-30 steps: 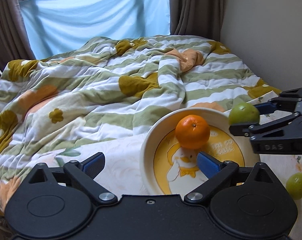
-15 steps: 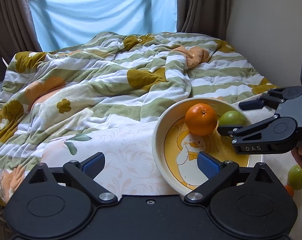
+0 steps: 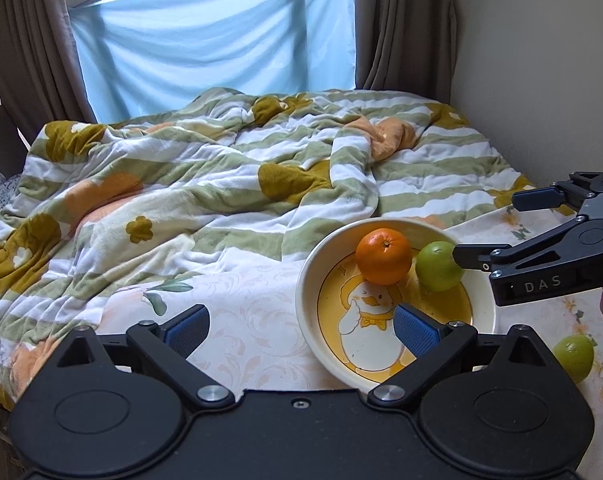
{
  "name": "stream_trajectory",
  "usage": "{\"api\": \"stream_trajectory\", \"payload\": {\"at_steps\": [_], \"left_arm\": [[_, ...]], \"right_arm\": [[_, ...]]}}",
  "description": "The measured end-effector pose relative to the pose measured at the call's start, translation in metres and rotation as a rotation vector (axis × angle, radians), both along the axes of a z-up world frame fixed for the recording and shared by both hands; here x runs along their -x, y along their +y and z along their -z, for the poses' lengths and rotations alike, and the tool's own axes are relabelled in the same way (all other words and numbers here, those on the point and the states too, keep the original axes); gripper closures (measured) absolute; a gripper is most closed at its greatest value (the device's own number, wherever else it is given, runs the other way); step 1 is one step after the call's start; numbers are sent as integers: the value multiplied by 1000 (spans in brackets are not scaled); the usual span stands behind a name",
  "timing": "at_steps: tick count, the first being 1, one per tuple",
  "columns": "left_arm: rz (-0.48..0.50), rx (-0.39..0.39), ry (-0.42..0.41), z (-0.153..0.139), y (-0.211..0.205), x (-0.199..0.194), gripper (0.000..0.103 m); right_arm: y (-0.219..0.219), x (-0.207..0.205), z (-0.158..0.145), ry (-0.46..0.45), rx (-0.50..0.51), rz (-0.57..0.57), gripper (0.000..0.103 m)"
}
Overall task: Organize fruits
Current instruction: 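Lower the green apple into the bowl beside the orange and open the right tool, then grasp the red tomato with the left tool while the right tool grasps a tangerine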
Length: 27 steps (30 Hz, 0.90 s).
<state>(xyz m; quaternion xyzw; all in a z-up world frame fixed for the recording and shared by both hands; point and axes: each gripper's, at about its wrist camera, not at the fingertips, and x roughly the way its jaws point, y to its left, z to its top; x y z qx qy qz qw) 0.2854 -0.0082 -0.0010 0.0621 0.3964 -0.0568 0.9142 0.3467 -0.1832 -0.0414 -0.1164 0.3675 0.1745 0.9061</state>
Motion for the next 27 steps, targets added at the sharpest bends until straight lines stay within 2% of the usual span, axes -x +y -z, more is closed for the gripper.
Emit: {"api": "stream_trajectory", "payload": {"at_steps": [6,16,27], "left_arm": [[-10,-6,-48,-21,-8,26,3],[-60,3,-130,-50,-16,83,3],[-133,-10,-205,-57,-26,160,3]], "right_arm": [[-15,25,-29,-18,-52,39,0],[-34,84,-64,-28,-78,64,0],[-47,156,-96,-56,-103,67,0]]}}
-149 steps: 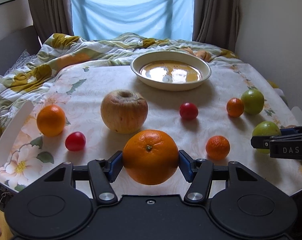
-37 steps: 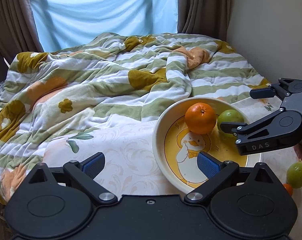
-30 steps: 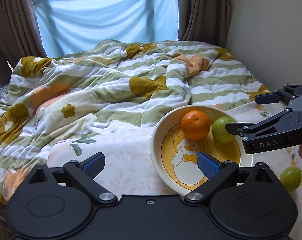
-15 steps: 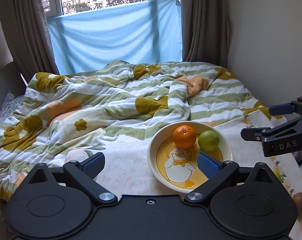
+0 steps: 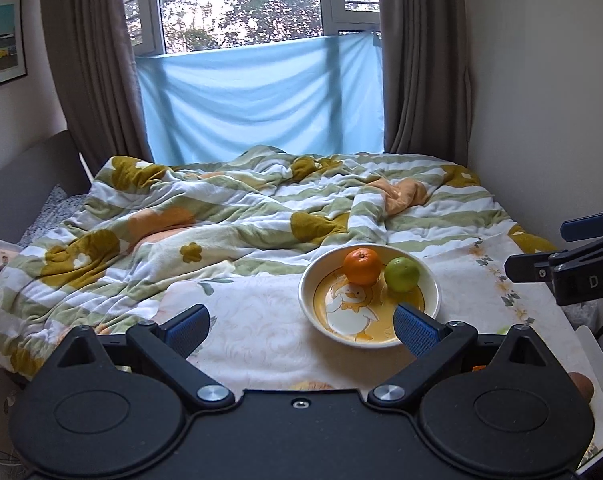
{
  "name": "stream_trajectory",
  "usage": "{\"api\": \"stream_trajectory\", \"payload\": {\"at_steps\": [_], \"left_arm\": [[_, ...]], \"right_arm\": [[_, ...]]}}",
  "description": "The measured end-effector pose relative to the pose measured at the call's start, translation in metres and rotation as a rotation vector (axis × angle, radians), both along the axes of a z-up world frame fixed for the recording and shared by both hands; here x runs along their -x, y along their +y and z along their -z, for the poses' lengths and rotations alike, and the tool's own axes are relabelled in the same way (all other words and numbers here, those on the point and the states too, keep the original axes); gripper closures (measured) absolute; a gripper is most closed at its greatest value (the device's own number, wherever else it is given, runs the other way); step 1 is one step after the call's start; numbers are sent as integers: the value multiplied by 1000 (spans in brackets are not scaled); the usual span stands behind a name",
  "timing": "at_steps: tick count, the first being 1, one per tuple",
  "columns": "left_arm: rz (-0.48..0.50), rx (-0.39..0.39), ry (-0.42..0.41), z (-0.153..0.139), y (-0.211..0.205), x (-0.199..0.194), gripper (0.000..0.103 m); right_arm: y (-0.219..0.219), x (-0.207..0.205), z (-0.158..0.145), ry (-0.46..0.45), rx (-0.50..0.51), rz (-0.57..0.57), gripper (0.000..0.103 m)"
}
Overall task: Organize fruits
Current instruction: 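Grasp the red tomato with the left tool while the right tool grasps a tangerine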
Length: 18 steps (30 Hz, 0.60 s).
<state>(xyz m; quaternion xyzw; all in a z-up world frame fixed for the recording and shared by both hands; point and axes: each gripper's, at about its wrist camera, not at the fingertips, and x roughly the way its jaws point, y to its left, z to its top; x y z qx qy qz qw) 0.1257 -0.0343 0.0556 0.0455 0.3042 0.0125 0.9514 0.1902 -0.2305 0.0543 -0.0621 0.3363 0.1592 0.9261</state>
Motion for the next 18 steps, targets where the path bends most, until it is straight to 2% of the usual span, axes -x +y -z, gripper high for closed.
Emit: {"api": "stream_trajectory", "payload": {"at_steps": [10,18], "left_arm": [[-51,7,21,14,22,42,3],[-95,23,38,48,61,47,3]], "right_arm": [[5,50,8,27,-25,-32,0],[21,72,45,46,6,16,0]]}}
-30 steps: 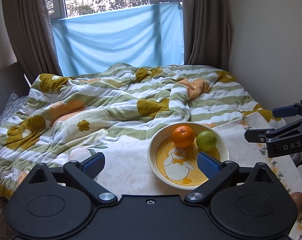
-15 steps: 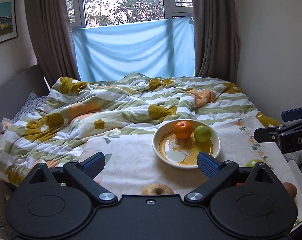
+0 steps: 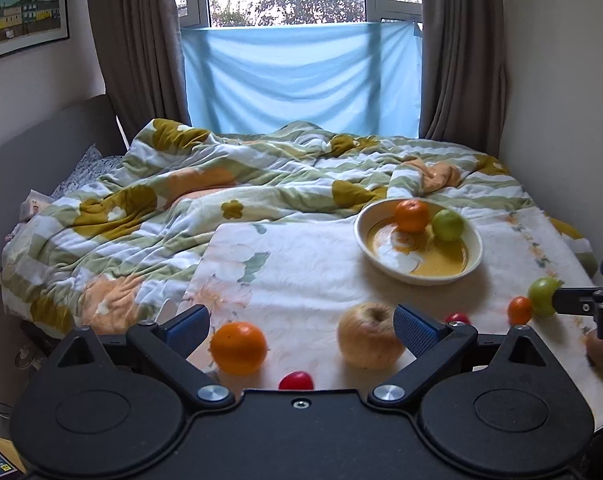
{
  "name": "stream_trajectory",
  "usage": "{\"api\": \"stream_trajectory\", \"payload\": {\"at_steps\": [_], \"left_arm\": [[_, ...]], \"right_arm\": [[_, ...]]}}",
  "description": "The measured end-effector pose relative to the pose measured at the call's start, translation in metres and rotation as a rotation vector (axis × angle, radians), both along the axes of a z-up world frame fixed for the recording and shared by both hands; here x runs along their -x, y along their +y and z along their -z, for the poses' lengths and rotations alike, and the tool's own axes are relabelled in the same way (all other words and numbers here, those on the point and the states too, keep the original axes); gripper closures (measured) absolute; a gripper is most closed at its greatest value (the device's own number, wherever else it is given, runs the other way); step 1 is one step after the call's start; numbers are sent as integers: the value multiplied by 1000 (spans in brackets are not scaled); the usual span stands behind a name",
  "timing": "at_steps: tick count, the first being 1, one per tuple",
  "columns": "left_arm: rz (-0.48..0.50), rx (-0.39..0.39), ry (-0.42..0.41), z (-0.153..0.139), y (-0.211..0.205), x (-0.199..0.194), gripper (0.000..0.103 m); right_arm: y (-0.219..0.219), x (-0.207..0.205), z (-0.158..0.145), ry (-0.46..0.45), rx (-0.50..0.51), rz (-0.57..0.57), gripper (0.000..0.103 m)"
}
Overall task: Organize fruits
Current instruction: 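Grasp the red tomato with the left tool while the right tool grasps a tangerine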
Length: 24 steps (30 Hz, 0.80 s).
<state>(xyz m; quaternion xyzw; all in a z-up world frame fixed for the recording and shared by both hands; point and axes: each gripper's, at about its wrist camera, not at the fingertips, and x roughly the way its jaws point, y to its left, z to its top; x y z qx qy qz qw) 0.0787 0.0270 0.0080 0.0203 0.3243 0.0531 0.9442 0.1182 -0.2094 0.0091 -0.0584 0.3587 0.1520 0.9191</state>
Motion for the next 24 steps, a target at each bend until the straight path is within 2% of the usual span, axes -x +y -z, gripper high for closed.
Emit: {"api": "stream_trajectory", "payload": {"at_steps": [7,15,18,22,24], "left_arm": [[48,-15,53,40,25,-6,3],[95,22,119,75,36,-17,4],[107,24,142,86,35,-21,7],[121,33,177,98,37,-28,16],[130,47,191,104,38,-31,22]], "right_arm": [[16,11,35,41,-24,104,0],[30,15,77,109,-22,214,0],[35,14,90,121,-21,238,0],[41,10,102,137,-15,258,0],[45,7,109,158,1,273,6]]}}
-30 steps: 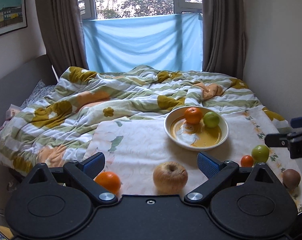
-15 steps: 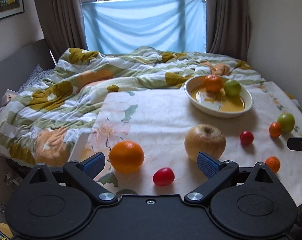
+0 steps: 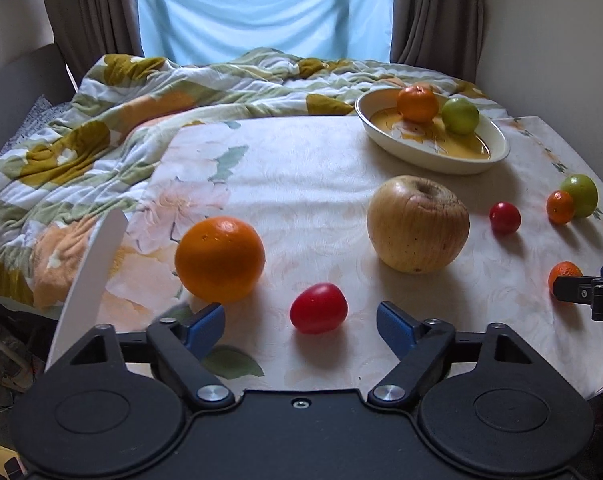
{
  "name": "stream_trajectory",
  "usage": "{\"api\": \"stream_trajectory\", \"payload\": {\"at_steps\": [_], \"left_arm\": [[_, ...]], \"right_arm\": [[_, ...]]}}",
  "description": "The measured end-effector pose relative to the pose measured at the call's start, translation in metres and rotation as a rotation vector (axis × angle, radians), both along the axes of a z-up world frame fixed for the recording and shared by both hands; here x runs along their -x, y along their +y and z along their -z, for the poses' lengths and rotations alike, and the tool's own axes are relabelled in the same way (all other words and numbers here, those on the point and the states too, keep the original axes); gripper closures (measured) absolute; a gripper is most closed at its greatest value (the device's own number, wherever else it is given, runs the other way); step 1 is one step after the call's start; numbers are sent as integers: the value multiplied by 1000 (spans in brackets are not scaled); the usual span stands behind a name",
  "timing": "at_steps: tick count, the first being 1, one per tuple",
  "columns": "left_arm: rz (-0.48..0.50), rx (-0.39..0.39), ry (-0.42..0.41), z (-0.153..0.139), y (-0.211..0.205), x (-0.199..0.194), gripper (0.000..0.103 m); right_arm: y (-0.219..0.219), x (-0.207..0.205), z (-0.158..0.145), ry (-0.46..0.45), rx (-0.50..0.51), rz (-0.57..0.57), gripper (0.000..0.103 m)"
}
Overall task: Organize fruits
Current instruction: 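Grasp the red tomato with the left tool while the right tool grasps a tangerine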
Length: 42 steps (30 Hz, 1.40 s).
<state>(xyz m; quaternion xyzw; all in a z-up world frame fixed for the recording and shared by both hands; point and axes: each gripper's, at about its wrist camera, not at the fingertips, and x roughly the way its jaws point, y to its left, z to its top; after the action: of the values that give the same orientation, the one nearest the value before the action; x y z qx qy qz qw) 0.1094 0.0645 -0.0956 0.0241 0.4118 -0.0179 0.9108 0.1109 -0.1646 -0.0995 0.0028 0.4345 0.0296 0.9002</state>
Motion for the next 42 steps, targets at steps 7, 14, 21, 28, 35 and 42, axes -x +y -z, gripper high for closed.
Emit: {"api": "stream_trajectory", "payload": {"at_steps": [7,14,21,28,35,42], "left_arm": [[33,16,26,10,-3,-9,43],[36,18,47,15,-3,-12,60],[55,5,35,15,-7,-15,63],[51,13,40,15,-5,-14,65],[36,21,49,13,-5,-6,65],[12,24,45,8,-7,4,65]], "right_arm": [[6,1,6,3,-7,12,8],[11,0,8,5,-7,11,15],[14,0,9,9,-16,5,17],[12,-1,9,6,-16,6,24],[11,-4,10,6,-22,-6,34],[9,-7,14,28,-28,-22,52]]}}
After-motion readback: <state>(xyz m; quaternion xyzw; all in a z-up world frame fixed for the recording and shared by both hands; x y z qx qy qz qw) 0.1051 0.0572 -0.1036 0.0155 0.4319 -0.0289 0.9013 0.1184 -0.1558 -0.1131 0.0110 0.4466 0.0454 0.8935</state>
